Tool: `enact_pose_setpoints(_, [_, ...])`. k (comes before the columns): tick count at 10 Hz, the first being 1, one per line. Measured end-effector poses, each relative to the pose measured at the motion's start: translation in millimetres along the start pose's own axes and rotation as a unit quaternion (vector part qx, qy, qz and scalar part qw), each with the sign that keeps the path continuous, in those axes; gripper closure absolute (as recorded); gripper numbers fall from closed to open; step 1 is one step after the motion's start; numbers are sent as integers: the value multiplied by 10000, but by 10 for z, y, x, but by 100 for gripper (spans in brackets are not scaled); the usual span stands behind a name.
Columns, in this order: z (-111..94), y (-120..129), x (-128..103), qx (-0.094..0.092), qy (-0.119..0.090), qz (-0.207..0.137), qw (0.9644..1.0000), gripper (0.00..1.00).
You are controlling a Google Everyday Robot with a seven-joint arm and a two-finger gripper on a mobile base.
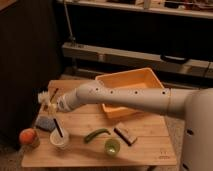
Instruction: Place brush in paper cup
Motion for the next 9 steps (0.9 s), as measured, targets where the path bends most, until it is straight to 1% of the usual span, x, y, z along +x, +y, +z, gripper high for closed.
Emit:
enact_pose_setpoints(1, [7,-18,27,4,-78,-19,10000,100])
enact_pose_setpoints(3, [46,-48,53,-6,-116,-47,9999,100])
enact_pose_setpoints(5, [116,-70,39,-51,-97,-86,9999,100])
enact_pose_setpoints(9, [248,-128,34,-180,8,-117,9998,100])
